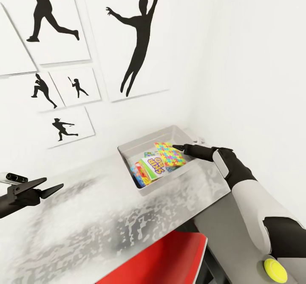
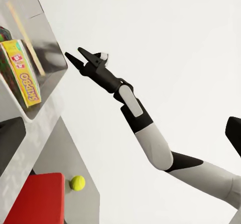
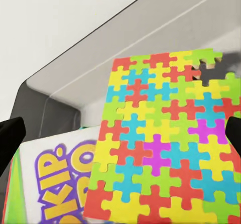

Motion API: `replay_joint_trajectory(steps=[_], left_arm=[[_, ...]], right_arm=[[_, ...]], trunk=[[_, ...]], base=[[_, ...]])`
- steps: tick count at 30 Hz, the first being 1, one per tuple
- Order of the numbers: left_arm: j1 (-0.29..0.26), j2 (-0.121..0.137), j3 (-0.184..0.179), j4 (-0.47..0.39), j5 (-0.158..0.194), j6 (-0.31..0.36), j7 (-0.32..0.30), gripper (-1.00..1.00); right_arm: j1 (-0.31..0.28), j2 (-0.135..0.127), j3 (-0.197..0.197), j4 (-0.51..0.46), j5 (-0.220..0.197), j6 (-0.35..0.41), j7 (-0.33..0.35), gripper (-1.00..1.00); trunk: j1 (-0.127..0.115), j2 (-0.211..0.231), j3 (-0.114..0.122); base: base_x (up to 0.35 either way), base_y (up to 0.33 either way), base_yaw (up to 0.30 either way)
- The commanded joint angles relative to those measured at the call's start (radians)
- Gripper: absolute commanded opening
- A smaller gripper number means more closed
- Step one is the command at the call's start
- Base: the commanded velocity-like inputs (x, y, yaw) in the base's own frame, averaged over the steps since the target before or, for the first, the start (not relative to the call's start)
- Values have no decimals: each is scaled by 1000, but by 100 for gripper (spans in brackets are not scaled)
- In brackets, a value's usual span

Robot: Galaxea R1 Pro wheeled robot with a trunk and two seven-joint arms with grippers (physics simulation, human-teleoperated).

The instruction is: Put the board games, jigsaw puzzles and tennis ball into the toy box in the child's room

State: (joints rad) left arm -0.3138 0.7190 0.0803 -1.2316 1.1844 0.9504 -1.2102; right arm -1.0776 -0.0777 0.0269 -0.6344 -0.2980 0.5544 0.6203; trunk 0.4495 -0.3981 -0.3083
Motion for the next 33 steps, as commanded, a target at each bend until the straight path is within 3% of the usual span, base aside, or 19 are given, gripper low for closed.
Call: replay_joint_trajectory(steps=[1,33], left_arm=[[-1,0,-1,0,4,7,0,100],[-1,-1,-1,0,4,7,0,100]], right_arm=[[-1,-1,3,-1,-9,7,-2,100],[3,-4,2,-9,-11,8,9,100]], trunk=[[1,-2,-2],[1,-2,-2]], base=[[0,0,0],[0,0,0]])
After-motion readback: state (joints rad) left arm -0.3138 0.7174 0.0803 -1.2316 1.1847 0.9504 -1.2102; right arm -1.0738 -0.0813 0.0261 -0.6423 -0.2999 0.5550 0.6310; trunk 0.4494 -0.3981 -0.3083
